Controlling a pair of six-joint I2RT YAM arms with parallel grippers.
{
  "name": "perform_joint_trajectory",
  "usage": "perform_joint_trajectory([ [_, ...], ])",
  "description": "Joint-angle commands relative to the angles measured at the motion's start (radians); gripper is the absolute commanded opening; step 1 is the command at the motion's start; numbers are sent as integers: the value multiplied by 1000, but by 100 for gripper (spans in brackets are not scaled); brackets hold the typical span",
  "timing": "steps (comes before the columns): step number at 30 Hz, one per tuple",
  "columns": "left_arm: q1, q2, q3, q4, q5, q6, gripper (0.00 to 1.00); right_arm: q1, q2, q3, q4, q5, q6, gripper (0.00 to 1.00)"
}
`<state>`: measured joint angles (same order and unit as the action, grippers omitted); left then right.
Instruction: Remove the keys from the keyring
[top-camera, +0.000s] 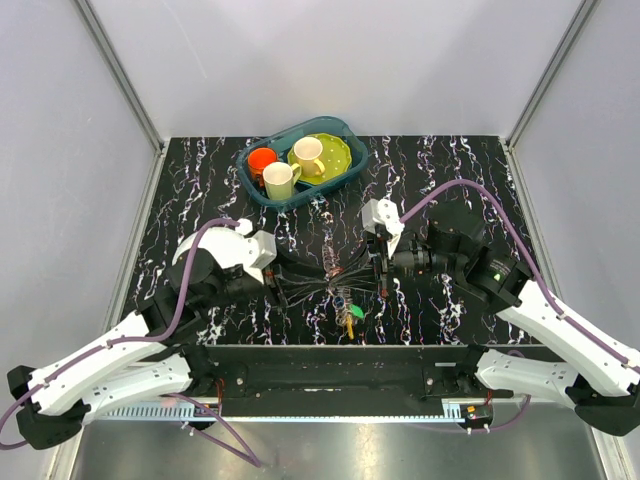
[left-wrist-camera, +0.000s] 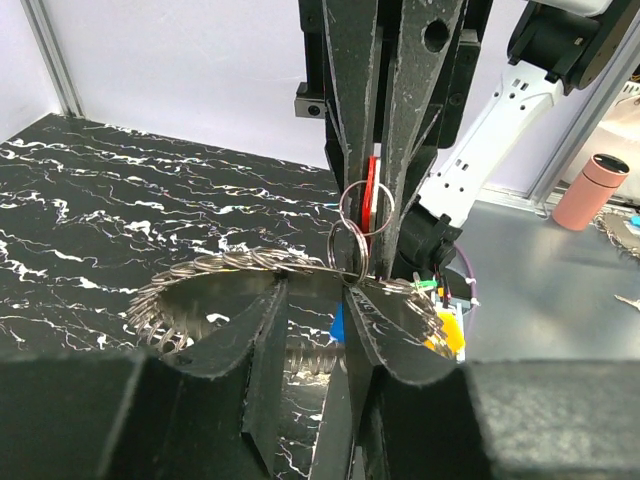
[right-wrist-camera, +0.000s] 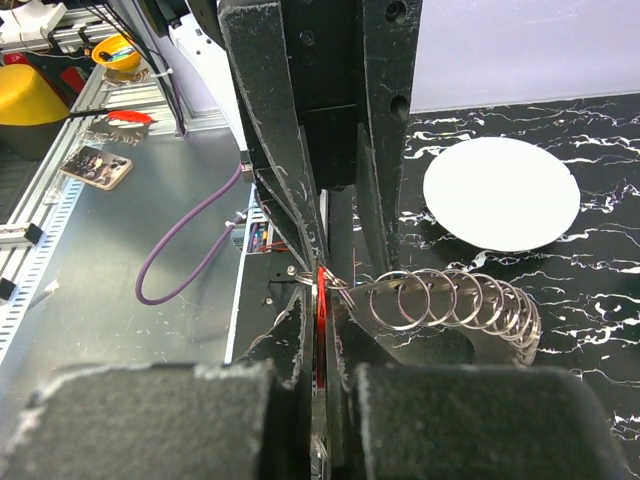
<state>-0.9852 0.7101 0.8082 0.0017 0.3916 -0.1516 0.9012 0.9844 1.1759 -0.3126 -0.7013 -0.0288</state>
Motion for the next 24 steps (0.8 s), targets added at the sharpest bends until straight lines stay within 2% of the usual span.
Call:
perform_joint_trajectory([
  [1, -6, 12, 42, 66, -5, 21, 31, -1, -3, 10, 81, -26, 7, 0],
  [24, -6, -11, 40, 77, -25, 46, 31, -1, 25, -25, 112, -20, 66, 0],
])
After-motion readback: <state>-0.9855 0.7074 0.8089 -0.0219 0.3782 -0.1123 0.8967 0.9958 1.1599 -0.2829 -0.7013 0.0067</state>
